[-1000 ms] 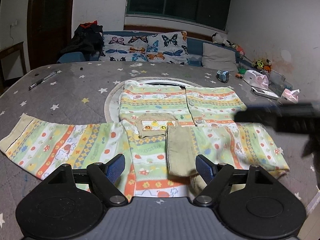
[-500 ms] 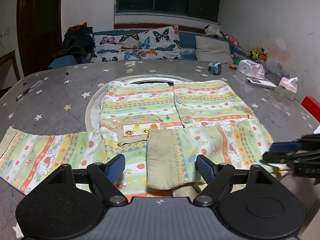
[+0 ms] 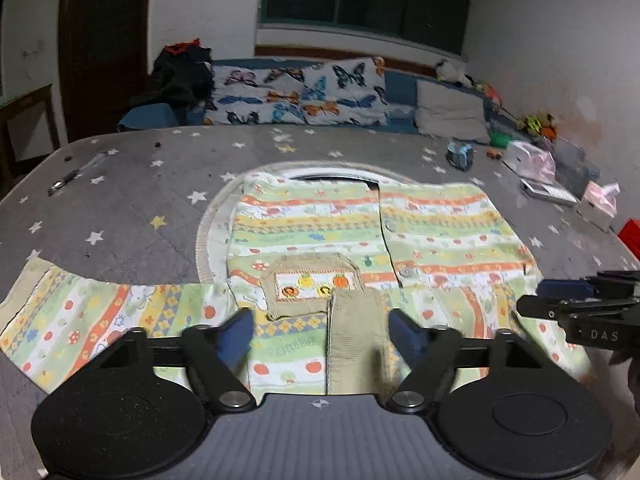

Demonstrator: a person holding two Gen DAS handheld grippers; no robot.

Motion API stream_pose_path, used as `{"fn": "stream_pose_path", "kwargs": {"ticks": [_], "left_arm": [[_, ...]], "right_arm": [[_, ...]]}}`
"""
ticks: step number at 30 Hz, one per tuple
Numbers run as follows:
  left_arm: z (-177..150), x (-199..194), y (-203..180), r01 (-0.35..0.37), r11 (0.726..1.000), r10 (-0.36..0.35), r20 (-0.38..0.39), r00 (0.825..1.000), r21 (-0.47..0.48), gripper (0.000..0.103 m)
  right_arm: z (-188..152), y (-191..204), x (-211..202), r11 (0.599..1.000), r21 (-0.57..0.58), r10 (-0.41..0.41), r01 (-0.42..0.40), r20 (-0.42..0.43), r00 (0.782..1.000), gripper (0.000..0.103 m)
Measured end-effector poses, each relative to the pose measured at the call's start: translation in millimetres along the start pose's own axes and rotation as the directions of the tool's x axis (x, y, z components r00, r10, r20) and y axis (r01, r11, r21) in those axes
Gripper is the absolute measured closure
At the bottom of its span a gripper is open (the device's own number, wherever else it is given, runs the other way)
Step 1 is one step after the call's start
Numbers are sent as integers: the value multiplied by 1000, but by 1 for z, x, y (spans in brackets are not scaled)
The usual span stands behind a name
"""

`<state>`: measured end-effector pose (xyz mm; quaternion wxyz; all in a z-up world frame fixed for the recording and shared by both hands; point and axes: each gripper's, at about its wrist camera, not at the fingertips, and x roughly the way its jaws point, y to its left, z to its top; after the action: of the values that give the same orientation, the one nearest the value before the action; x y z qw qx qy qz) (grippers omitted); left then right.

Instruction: Fold clothes

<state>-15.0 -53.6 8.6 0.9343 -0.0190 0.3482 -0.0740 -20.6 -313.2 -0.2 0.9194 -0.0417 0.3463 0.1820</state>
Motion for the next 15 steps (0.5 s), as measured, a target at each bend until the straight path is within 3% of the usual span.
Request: {"fn": "stream_pose_path", "kwargs": {"ticks": [4,10,13,15], "left_arm": [[-2,8,-5,28,999,-27,-30,999,22,69],[-3,20,-11,67,997,-65,-59,996,36,69],[-1,20,-8,59,998,-58,-44,997,25,95],[0,19,-6,53,998,-52,-31,998,17,97]], "right_arm": [[-3,1,3,1000,-7,1,-1,-6,1000,59],[-5,1,6,1000,-7,7,-7,-11,1000,56],[-6,1,7,1000,-7,11,-11,-10,1000,55],[-6,1,7,1000,-7,12,-12,-9,1000,55]]}}
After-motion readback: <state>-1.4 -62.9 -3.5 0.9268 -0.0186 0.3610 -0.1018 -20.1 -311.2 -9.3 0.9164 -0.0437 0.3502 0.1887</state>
